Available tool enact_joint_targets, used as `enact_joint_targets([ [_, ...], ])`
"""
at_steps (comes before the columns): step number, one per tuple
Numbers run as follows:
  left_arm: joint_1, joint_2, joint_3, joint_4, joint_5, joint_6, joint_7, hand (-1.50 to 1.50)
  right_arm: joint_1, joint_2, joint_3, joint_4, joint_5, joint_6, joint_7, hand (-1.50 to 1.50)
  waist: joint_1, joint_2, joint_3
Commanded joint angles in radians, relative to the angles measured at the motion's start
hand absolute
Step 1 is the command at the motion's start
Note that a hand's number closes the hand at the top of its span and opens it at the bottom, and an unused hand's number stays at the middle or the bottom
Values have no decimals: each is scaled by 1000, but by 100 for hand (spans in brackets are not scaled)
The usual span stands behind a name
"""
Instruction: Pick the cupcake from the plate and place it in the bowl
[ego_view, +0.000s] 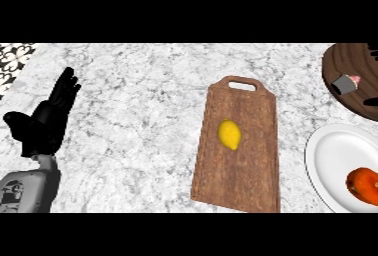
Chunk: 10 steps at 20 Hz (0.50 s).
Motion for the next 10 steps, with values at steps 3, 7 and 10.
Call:
enact_joint_targets([
  [3,15,5,3,-11,14,-16,2,0,-29,-42,-227,90,-227,158,-17,-150,-7,-1,3],
  [7,15,-16,-1,-1,4,6,-9,0,-25,-133,-286,124,-288,298,25,-150,-14,4,2],
  [10,9,12,13,-7,15,-16,-5,0,25,-178,-289,125,-291,327,43,-150,-9,9,4],
])
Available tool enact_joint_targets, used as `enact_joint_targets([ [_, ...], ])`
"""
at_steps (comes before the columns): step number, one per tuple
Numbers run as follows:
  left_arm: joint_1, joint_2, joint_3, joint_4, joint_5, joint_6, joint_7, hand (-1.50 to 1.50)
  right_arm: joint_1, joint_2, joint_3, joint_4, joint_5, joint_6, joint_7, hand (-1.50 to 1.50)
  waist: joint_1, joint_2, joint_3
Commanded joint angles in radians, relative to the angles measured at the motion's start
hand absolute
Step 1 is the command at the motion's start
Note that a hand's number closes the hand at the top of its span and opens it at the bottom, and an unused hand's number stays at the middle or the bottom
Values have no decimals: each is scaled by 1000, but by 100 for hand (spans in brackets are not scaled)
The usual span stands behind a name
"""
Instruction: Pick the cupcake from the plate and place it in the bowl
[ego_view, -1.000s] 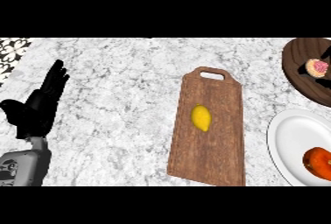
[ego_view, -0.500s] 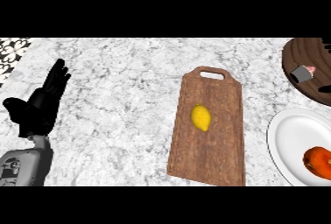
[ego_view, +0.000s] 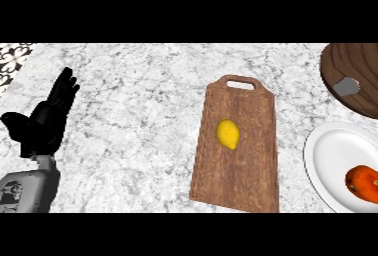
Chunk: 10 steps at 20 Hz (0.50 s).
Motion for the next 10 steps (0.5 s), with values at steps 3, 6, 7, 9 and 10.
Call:
enact_joint_targets([
  [3,3,2,8,-3,7,-1,4,0,81,-101,-24,4,-26,153,-6,-150,-9,5,3],
  [6,9,2,21,12,12,1,-12,0,99,-123,-56,7,-60,205,2,-150,-16,6,5],
  [7,12,7,13,-17,2,5,-2,0,118,-120,-54,3,-59,216,-4,-150,-10,0,7],
  [9,2,14,20,1,11,-6,0,0,102,-151,-69,14,-76,301,47,-150,-20,-1,6],
  [10,11,2,14,5,12,-5,-13,0,117,-136,-76,11,-83,309,34,-150,-23,2,8],
])
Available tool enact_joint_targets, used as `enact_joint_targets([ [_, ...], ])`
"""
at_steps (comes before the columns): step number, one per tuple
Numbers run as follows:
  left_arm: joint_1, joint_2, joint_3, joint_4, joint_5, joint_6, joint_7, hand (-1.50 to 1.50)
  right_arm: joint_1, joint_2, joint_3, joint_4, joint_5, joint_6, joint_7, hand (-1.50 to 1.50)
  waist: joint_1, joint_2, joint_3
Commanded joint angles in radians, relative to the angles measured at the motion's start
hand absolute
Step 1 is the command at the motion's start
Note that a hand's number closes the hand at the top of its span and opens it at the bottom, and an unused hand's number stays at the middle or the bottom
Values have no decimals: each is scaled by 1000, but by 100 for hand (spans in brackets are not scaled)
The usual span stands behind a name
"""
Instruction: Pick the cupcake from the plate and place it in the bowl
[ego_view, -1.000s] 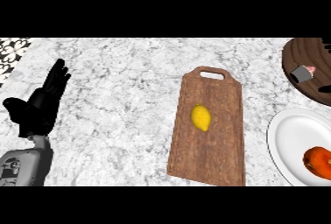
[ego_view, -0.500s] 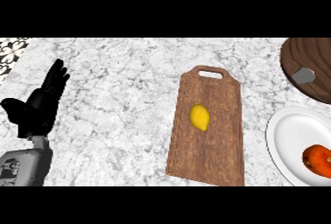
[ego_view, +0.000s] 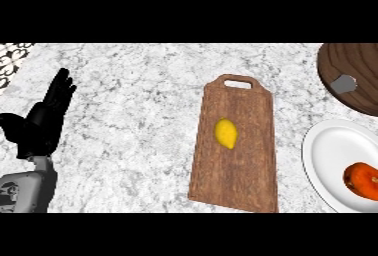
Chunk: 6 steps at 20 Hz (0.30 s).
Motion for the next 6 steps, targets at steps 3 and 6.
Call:
enact_joint_targets([
  [3,0,0,8,-2,16,-8,2,0,22,-43,-45,-11,-49,180,-32,-150,0,-1,4],
  [6,15,-1,0,-3,9,-10,3,0,33,-34,-66,-25,-73,196,-23,-150,5,-1,5],
])
